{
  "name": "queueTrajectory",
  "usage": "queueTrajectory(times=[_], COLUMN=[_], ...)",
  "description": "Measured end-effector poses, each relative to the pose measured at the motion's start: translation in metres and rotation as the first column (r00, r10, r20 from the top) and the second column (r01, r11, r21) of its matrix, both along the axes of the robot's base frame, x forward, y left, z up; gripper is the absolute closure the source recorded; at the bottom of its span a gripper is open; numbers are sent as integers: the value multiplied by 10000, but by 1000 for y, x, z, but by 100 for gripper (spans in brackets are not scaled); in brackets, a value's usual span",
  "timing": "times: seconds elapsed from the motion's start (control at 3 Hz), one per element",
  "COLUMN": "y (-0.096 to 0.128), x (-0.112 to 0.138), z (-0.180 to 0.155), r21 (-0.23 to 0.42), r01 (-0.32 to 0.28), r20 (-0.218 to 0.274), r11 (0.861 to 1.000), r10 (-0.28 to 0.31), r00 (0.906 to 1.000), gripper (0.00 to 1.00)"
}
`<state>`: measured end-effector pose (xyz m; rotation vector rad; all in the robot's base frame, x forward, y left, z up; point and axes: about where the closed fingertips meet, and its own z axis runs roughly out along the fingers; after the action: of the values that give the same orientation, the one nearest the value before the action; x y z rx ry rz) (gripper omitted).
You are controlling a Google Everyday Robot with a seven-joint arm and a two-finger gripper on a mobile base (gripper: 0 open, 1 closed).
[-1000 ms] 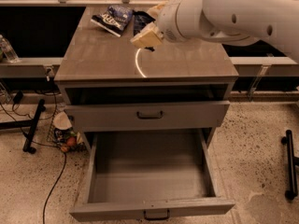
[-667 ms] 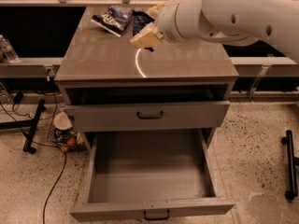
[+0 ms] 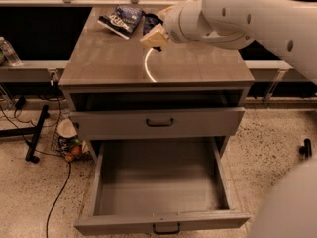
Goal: Pick rxbar blueberry from middle drawer and place on counter
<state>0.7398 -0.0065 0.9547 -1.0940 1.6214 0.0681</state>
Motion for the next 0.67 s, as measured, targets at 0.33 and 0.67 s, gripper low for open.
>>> queueTrajectory(times=[0.33, 0.67], y=[-7, 2], x=[40, 59], z=[-44, -78], r21=[-311, -446], r01=[243, -114], r20=[-630, -1336], r11=[9992, 9989], r10=[-262, 54], r00=[9977, 9910], gripper=[96, 66])
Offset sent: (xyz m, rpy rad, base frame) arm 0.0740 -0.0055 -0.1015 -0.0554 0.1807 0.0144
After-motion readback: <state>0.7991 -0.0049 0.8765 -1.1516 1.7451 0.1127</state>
